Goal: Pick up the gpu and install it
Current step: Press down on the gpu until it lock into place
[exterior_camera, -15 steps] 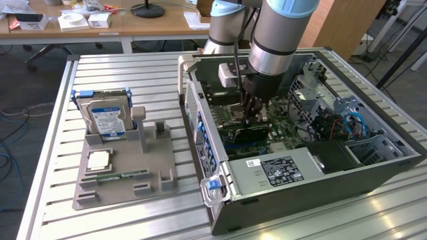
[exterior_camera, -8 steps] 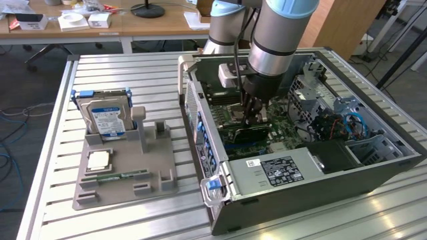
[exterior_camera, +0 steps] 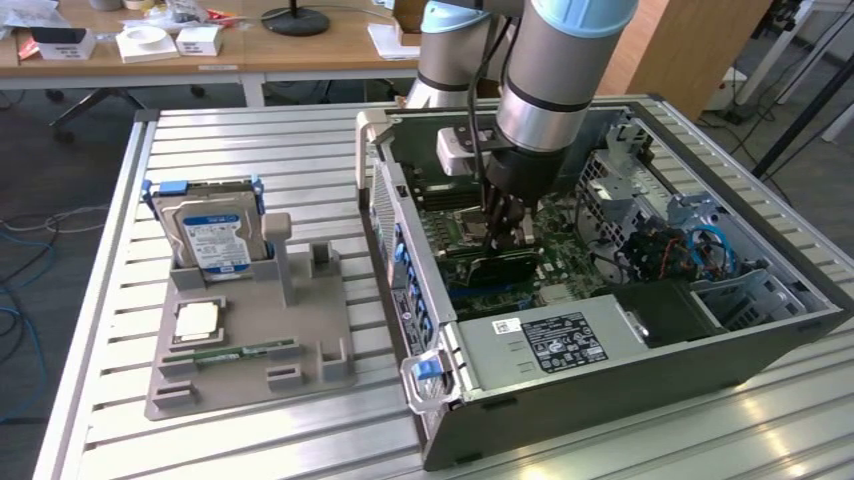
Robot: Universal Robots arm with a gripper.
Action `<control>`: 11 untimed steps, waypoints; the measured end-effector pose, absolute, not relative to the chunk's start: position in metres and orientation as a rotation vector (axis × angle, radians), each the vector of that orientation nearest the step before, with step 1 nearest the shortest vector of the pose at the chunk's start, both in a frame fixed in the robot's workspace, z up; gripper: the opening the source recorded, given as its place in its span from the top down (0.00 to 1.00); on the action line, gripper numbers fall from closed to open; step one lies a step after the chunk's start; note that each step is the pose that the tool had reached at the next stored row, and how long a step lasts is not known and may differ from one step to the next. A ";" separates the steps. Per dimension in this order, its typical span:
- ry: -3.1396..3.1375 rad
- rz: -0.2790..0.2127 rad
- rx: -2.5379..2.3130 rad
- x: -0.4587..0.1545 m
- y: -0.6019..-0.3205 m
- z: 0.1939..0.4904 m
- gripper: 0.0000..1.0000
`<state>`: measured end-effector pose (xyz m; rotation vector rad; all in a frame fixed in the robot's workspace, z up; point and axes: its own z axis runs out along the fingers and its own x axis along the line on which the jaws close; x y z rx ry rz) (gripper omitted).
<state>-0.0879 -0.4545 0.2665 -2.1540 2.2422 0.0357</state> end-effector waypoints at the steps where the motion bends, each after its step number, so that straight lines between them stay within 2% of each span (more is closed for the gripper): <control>1: 2.242 0.036 -2.154 -0.088 -0.455 0.266 0.90; 11: 2.239 0.036 -2.157 -0.088 -0.455 0.265 0.90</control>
